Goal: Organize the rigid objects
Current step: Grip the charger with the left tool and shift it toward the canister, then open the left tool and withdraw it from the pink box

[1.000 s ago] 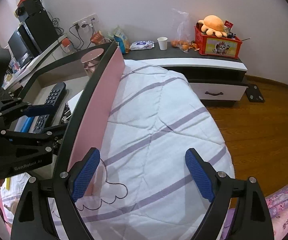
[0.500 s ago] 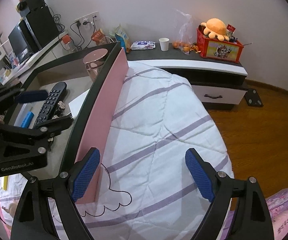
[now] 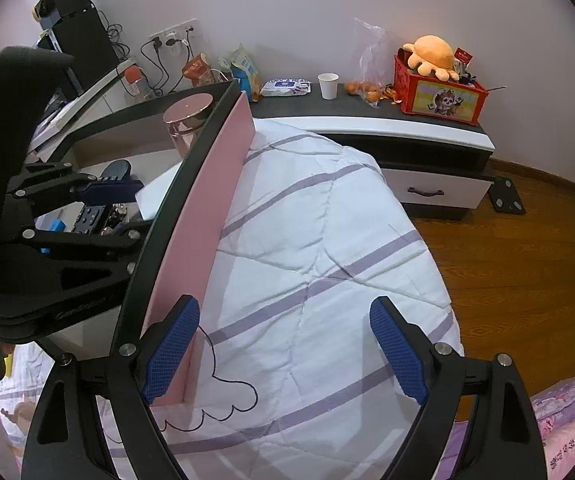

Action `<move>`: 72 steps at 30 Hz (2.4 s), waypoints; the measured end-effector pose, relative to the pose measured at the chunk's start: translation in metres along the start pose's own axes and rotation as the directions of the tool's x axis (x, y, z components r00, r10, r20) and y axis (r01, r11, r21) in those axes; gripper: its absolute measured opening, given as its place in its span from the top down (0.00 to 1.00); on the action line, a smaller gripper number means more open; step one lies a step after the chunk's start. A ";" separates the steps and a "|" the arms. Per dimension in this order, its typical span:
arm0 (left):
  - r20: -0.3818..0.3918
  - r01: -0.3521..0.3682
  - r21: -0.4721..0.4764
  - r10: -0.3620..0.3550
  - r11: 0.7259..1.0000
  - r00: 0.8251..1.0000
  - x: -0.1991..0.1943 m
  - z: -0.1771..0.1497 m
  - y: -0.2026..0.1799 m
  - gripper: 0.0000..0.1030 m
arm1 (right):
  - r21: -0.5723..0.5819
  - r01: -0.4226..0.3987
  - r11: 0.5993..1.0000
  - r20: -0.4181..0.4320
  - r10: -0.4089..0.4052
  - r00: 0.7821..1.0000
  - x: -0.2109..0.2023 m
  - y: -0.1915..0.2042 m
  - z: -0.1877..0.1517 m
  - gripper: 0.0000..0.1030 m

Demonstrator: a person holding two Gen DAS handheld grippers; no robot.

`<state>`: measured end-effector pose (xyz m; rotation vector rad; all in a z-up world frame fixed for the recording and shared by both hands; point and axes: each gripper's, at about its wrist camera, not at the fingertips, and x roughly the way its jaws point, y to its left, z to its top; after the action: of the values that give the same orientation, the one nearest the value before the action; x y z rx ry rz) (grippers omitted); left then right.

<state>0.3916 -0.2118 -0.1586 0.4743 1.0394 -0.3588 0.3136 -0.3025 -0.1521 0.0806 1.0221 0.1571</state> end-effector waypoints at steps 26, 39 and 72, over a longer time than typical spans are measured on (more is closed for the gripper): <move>-0.023 0.180 -0.137 -0.185 0.974 0.982 -0.013 -0.012 0.002 0.38 | -0.005 -0.013 1.000 -0.030 0.013 0.999 0.003 -0.009 -0.006 0.14; 0.033 0.359 -0.339 -0.370 0.870 0.929 -0.011 -0.020 0.033 0.38 | -0.006 0.002 1.000 -0.036 -0.002 0.999 0.002 -0.008 -0.006 0.14; 0.086 0.316 -0.366 -0.306 0.875 0.948 -0.039 -0.030 0.040 0.17 | -0.001 0.042 0.999 -0.051 -0.042 0.998 0.001 -0.007 -0.007 0.14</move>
<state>0.3721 -0.1596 -0.1288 -0.0480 1.1310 -0.4370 0.3089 -0.3092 -0.1571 0.0557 1.0745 0.1215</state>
